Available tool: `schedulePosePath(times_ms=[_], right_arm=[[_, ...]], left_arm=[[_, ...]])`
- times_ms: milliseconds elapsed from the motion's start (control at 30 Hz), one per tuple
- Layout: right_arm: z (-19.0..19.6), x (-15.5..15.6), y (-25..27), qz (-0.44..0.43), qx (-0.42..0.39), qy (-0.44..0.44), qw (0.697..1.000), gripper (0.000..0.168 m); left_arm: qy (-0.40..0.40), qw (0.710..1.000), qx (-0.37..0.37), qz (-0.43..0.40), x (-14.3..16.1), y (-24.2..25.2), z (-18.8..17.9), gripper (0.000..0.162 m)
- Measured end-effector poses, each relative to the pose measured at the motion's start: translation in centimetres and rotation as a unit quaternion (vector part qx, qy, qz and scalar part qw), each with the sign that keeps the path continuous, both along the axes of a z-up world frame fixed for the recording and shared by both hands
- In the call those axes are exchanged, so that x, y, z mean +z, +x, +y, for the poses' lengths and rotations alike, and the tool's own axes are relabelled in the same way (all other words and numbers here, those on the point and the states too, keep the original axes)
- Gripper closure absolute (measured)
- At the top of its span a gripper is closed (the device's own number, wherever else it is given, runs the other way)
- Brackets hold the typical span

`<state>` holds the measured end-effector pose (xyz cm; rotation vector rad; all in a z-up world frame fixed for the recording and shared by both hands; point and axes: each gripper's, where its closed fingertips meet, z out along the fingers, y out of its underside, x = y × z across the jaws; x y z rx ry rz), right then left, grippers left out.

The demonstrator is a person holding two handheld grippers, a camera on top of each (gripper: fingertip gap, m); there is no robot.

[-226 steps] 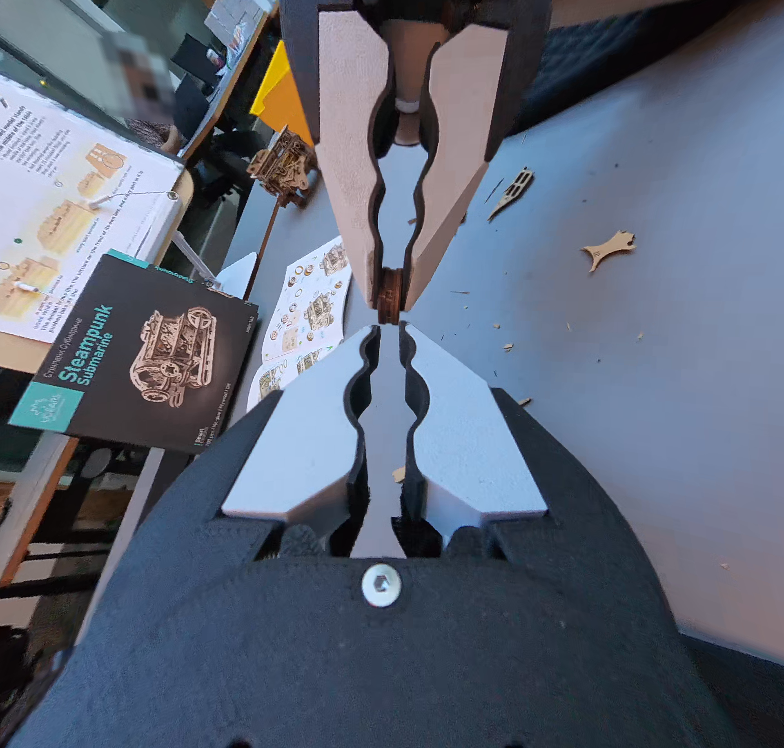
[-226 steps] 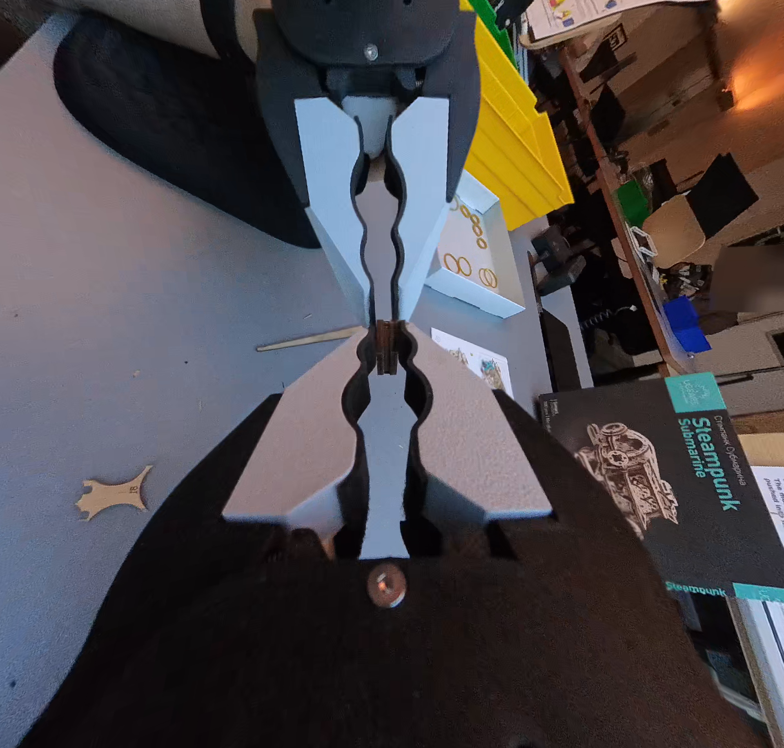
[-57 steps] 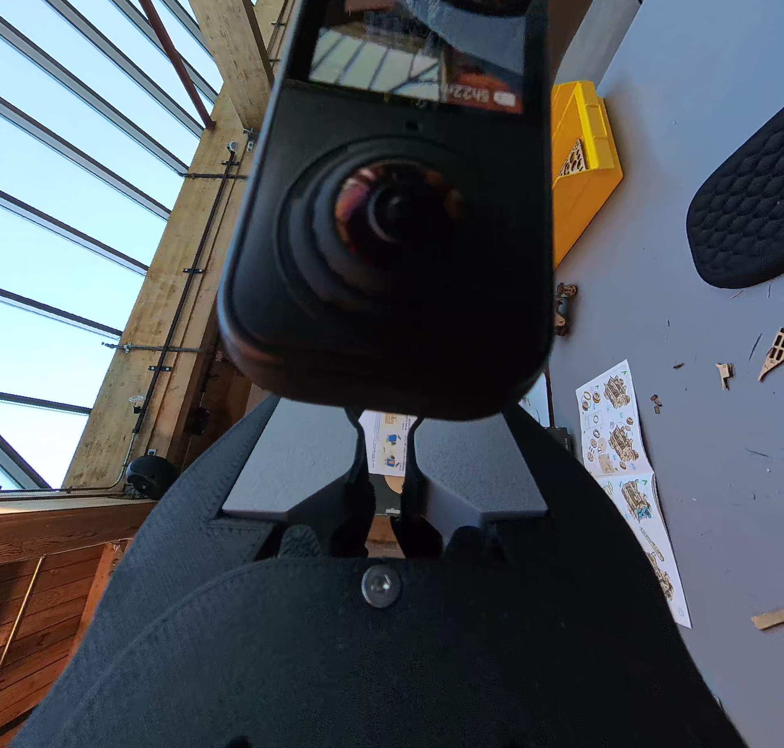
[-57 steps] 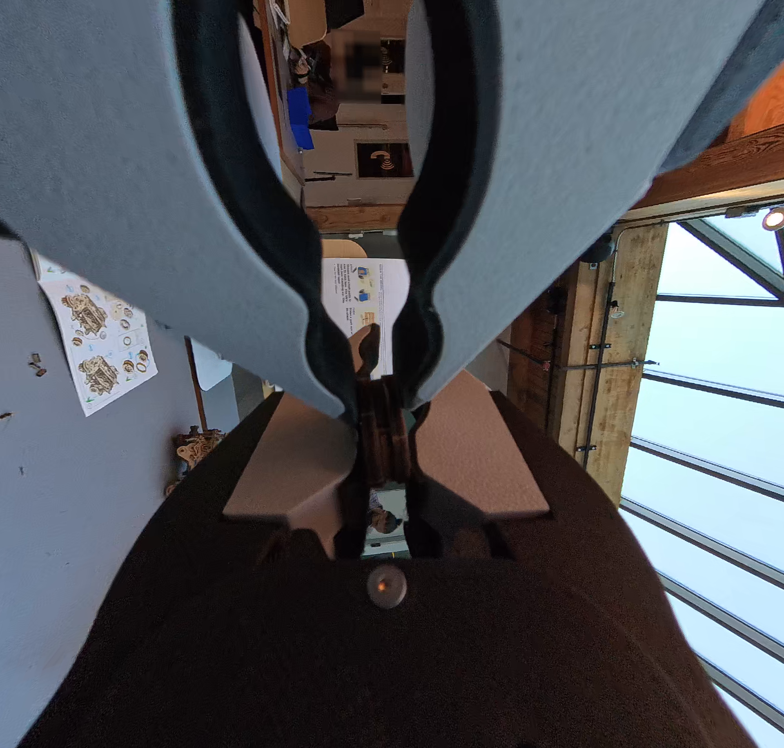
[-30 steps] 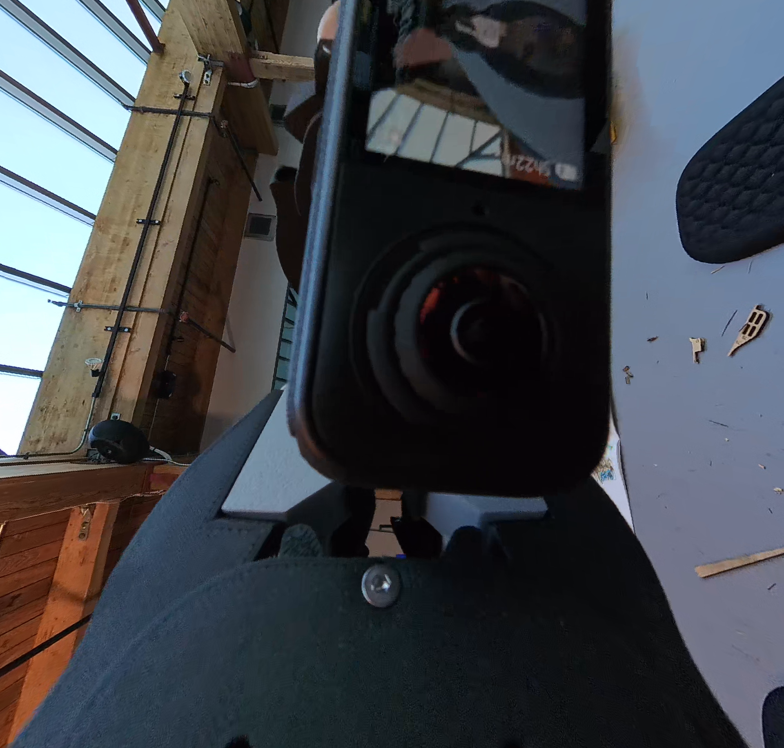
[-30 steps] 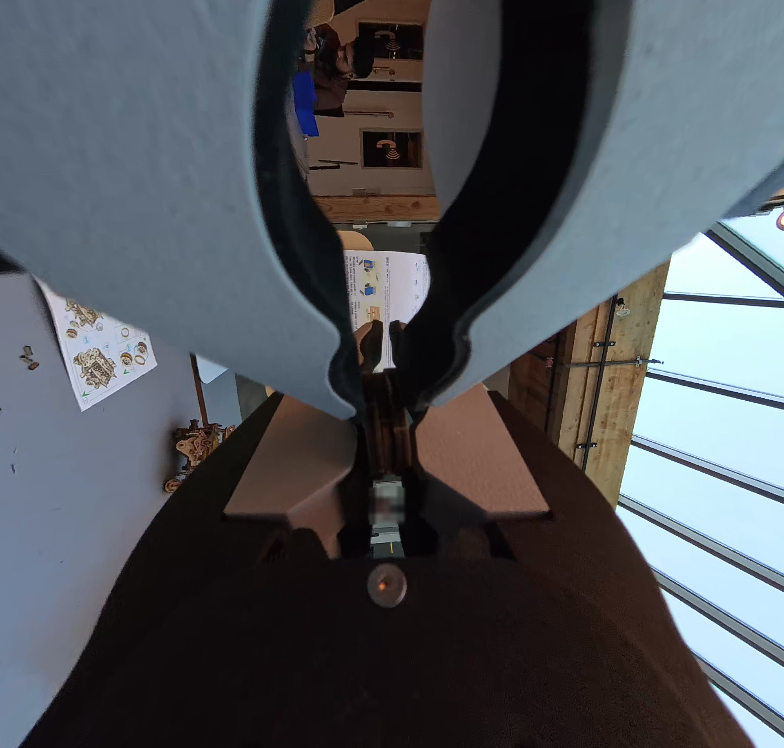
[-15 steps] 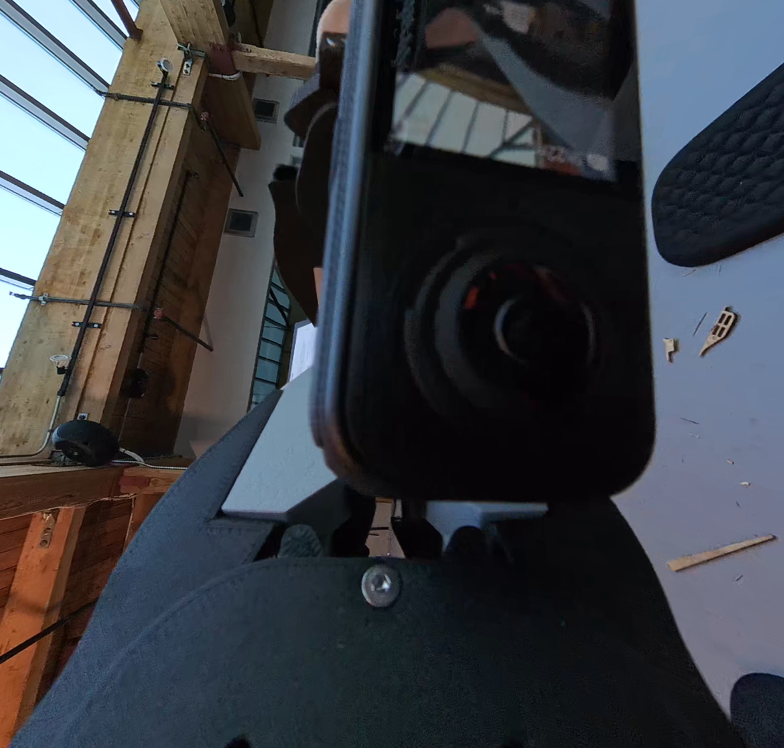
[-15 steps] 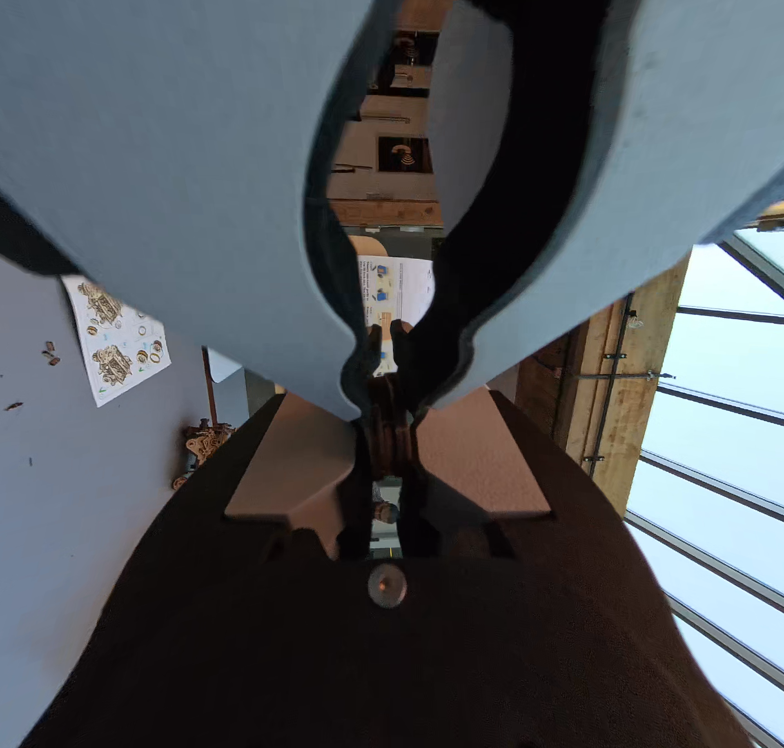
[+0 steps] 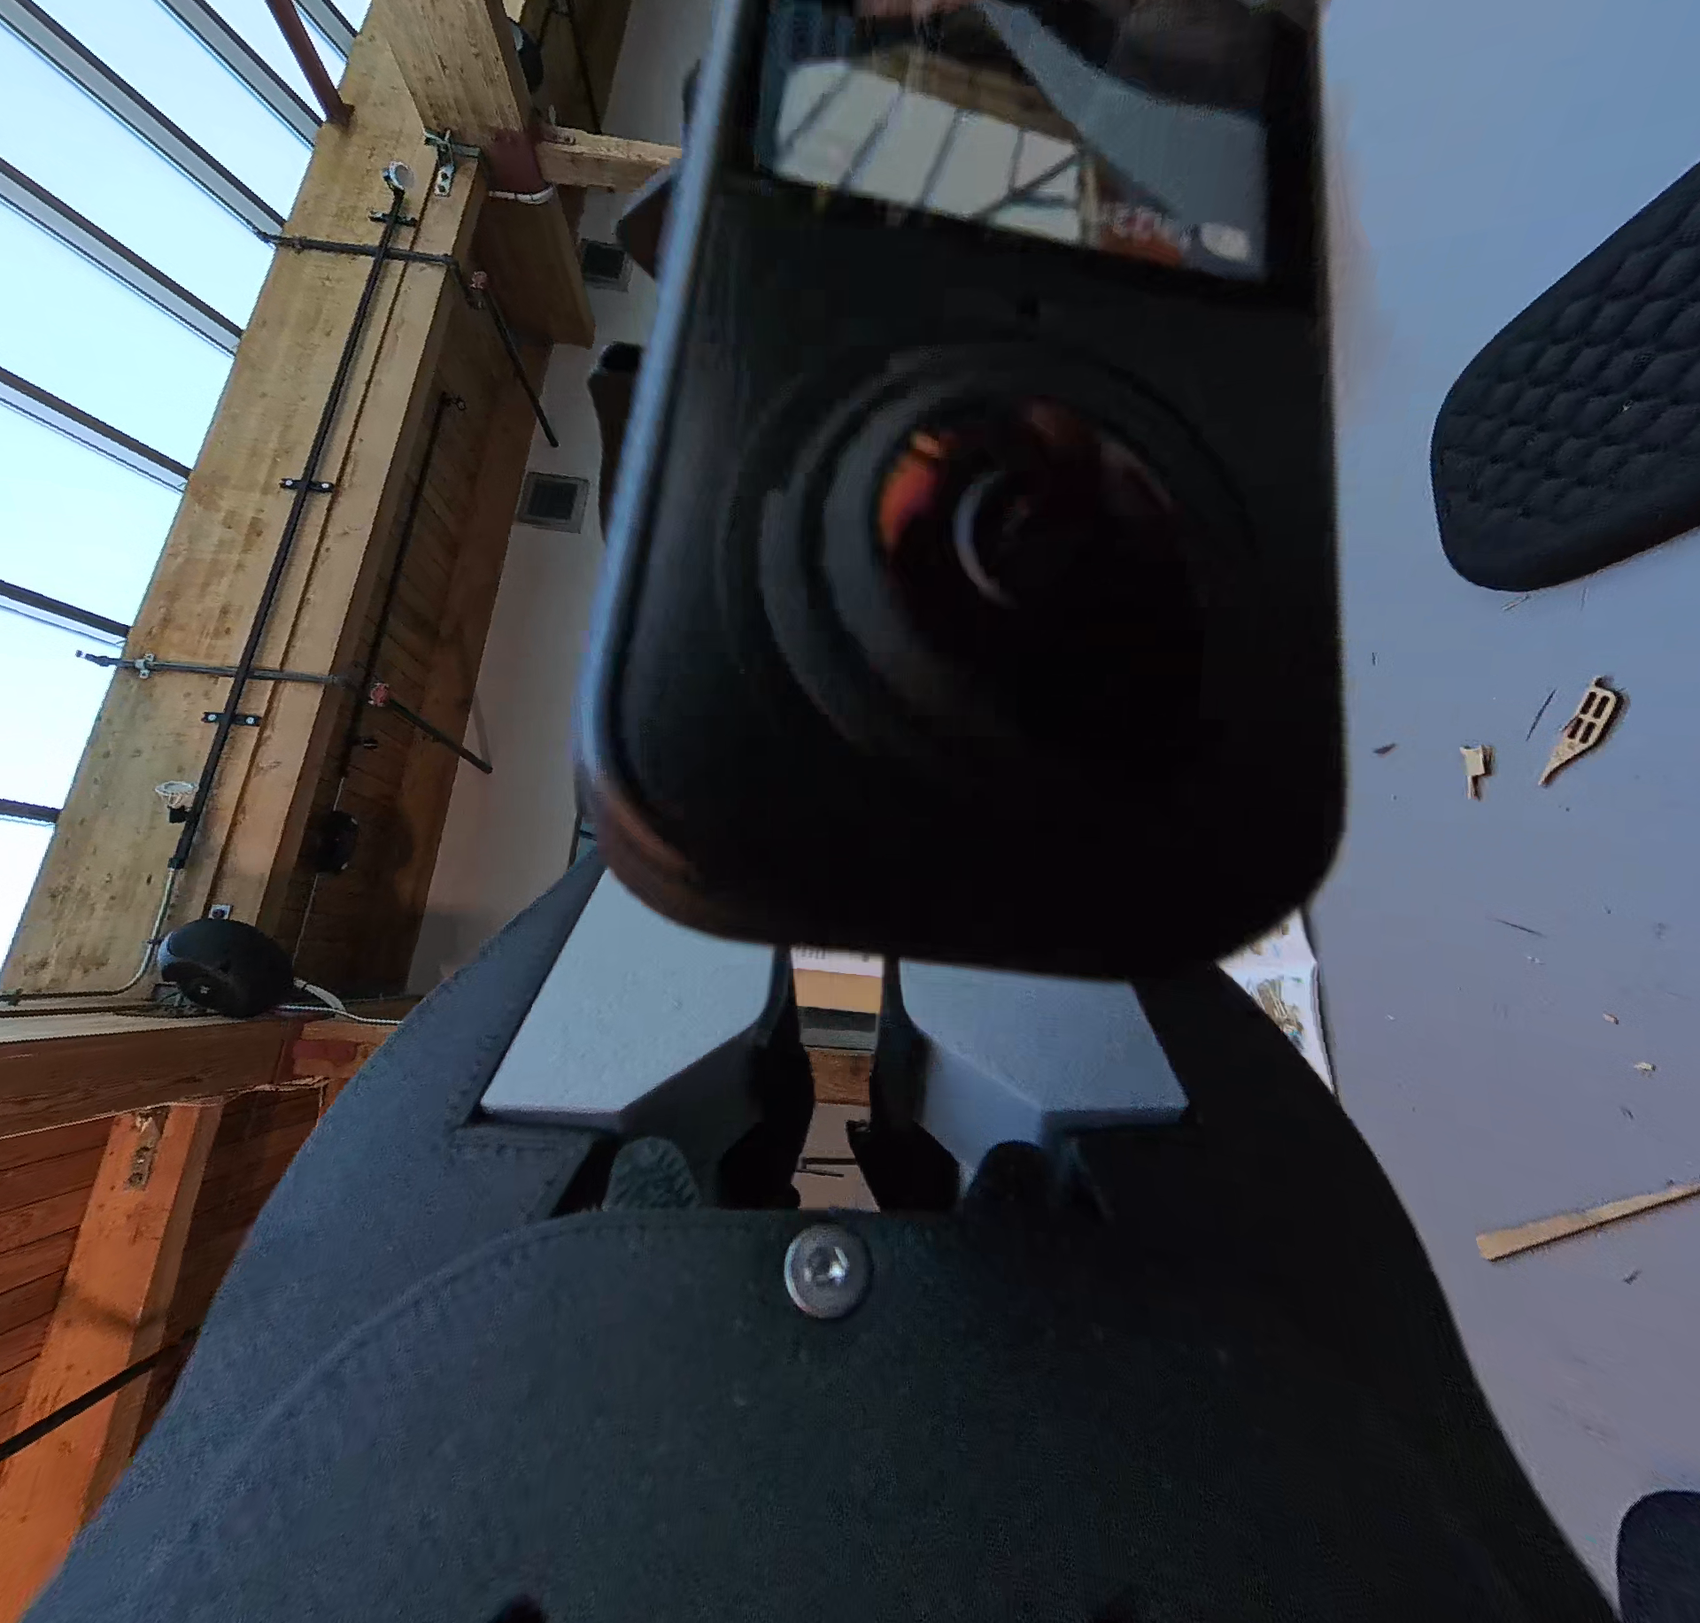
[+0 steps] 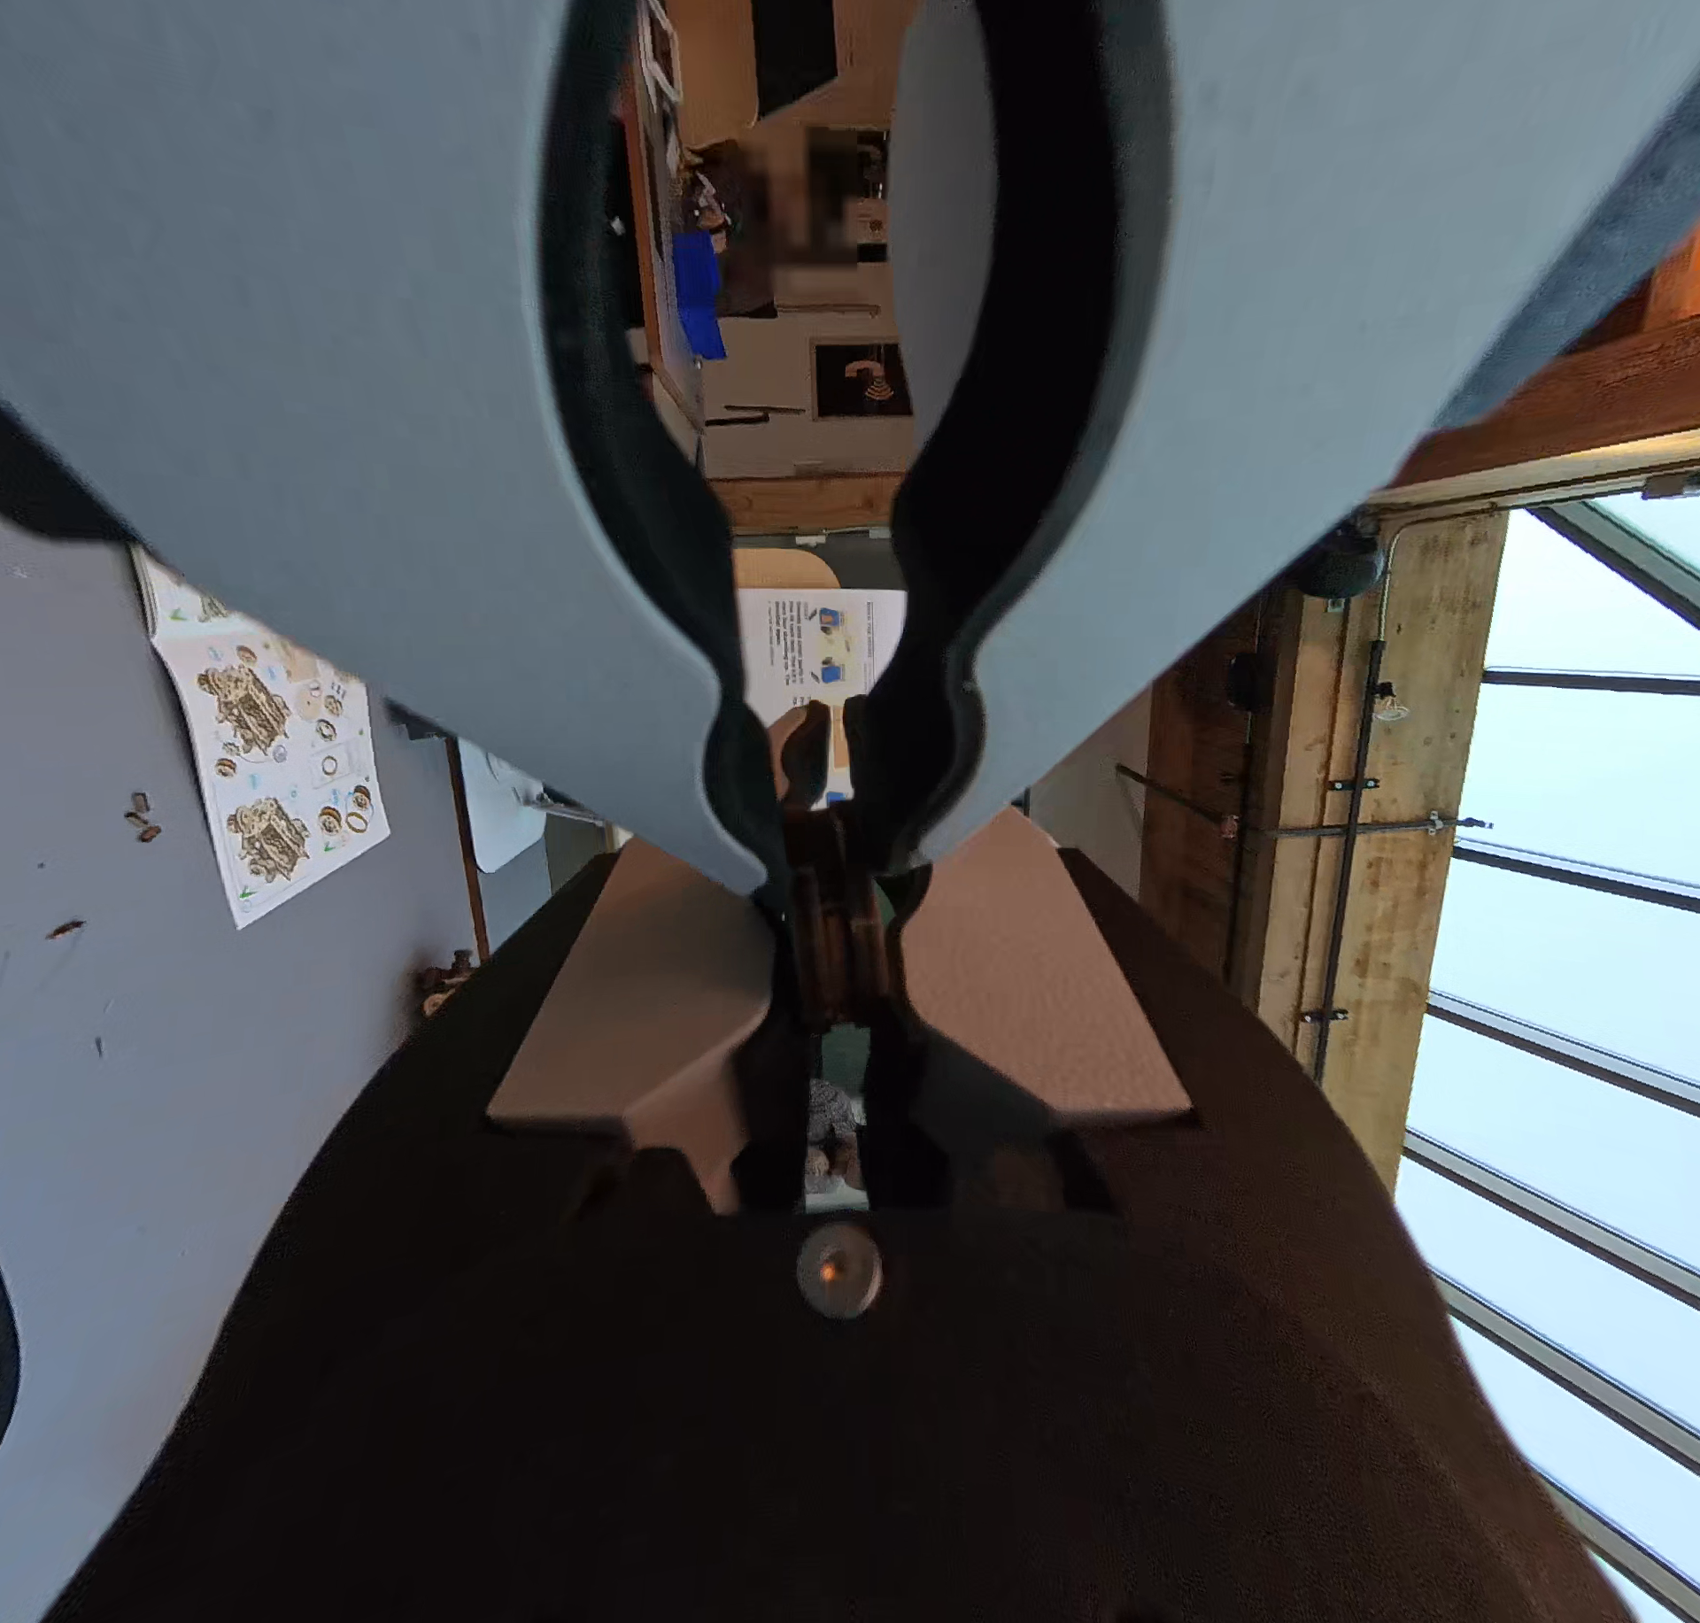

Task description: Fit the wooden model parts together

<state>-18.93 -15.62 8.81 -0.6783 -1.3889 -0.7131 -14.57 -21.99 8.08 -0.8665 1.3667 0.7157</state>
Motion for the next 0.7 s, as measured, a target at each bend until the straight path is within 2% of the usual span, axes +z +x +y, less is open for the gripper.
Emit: schedulePosePath(times_ms=[33,133,267,367,400,467,567,600,633,700], right_arm=[[-0.1,0.0,0.0,0.003,0.010,-0.001,1.000,0.164],[-1.0,0.4,-0.1,0.024,0.043,-0.016,0.999,0.164],[-3.0,-0.3,-0.6,0.014,0.122,-0.049,0.991,0.164],[-4.0,-0.7,-0.9,0.011,0.163,-0.055,0.985,0.163],[-4.2,-0.9,-1.0,0.010,0.173,-0.056,0.983,0.163],[-4.4,-1.4,-1.1,-0.004,0.181,-0.053,0.982,0.164],[-2.9,-2.4,-1.1,-0.026,0.148,-0.056,0.987,0.161],[-2.0,-2.6,-1.0,-0.031,0.117,-0.054,0.991,0.148],[-1.2,-2.5,-0.8,-0.028,0.084,-0.040,0.995,0.143],[-0.8,-2.5,-0.8,-0.032,0.048,-0.018,0.998,0.143]], left_arm=[[0.007,1.000,-0.004,-0.001,0.0,0.1,-0.1,0.157],[0.005,0.999,-0.039,-0.031,0.4,0.2,-0.9,0.154],[-0.024,0.996,-0.077,-0.038,0.1,0.1,-1.6,0.134],[-0.016,0.993,-0.117,-0.011,-0.5,0.8,-2.6,0.143],[0.010,0.991,-0.132,-0.003,-0.4,1.0,-3.0,0.155],[0.031,0.991,-0.129,0.020,-0.7,1.1,-3.0,0.155],[0.022,0.995,-0.094,0.036,-1.4,0.8,-2.0,0.156],[0.016,0.997,-0.068,0.042,-1.6,0.6,-1.4,0.156],[0.019,0.998,-0.041,0.048,-1.5,0.3,-0.9,0.155],[0.015,0.997,-0.003,0.074,-2.0,0.0,-0.2,0.156]])
